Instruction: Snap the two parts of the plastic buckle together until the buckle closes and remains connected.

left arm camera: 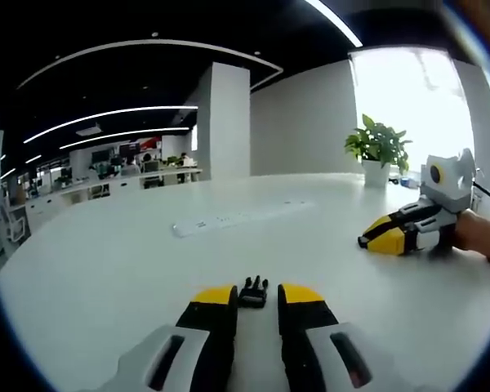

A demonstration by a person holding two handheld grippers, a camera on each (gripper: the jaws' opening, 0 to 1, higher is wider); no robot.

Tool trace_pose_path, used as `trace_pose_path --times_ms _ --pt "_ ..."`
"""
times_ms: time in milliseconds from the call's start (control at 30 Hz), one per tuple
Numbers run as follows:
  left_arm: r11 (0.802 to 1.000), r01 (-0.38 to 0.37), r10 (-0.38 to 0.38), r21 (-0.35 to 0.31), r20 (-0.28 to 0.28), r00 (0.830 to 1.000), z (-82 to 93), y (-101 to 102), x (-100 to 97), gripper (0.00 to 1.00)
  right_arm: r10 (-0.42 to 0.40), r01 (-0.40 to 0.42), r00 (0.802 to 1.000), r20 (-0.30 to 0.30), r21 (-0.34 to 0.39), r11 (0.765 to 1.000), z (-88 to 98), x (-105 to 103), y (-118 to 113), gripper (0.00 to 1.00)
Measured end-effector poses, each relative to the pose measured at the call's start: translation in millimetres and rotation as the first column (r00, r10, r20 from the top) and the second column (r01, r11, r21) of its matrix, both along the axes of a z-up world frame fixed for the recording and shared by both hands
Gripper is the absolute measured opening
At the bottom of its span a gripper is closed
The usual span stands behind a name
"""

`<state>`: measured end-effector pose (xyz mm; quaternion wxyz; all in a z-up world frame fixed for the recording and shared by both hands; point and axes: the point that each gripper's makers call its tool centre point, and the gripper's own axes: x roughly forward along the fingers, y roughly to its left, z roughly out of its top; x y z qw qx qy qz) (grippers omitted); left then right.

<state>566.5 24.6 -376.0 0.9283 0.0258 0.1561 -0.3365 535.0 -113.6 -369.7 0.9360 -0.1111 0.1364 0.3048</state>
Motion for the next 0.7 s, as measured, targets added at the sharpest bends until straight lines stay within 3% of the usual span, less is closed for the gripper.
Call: trace_pose_path --times_ms 700 --pt "0.999 0.002 -0.002 0.039 -0.004 1.0 -4.5 -3.7 -20.8 0.12 0.001 -0.001 1.0 0.001 -0.002 1.0 -0.1 1.4 0.1 0.12"
